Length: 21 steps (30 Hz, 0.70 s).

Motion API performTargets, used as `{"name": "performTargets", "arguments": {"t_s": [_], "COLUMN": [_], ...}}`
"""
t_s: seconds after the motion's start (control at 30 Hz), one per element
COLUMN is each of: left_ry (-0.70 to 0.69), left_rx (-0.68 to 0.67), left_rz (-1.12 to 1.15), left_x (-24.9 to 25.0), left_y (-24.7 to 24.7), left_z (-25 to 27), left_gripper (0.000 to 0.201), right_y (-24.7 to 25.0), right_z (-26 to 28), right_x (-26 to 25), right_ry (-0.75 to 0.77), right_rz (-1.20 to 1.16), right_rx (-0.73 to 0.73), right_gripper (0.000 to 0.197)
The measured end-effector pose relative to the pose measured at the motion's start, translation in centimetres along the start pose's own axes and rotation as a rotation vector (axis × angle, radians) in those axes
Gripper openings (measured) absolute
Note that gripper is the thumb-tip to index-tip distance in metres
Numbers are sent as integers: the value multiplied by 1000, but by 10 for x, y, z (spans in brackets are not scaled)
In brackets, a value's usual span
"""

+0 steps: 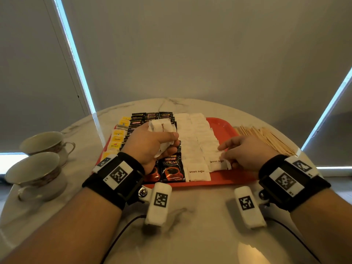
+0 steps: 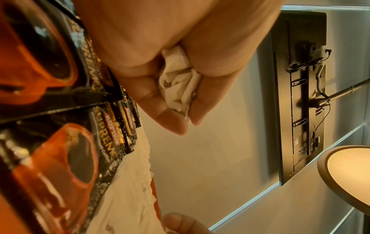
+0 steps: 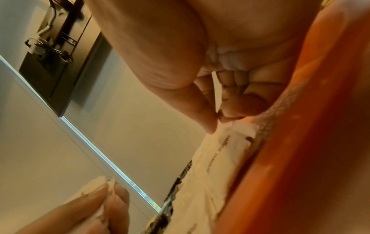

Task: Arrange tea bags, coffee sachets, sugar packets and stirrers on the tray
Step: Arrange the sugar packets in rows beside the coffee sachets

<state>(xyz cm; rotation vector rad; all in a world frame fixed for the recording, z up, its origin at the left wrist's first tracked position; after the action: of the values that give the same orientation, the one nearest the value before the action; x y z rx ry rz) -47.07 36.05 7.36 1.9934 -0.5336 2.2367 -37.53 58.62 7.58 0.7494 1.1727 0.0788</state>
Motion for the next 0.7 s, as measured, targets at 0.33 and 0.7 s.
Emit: {"name": "performTargets", "arguments": {"t_s": [0.33,0.7], "left_ry": [84,128], "left_rx": [-45,-206], "left_rz": [29,88], "left_x": [-1,4], "left_y": [-4,-10], "left_z": [1,12], "left_gripper": [17,33], "right_y": [-9,-19], "right_z": [7,6], "right_x": [4,-10], "right_ry": [30,64], "right_rz": [-275,-290], "right_rx": [51,-107], "right_gripper": [9,15]}}
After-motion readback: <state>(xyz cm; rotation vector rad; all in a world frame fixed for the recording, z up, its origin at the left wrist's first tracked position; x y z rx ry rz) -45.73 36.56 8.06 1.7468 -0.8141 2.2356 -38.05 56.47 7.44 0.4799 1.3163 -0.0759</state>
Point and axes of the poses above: each hand's wrist, its own z-axis away from the middle knuckle, its own y-axis out of the back of the hand, x = y × z, the point moved 2 cm from there along -z, towards the middle knuckle, and after that the axes turned 3 degrees about -z, right-handed, at the moved point
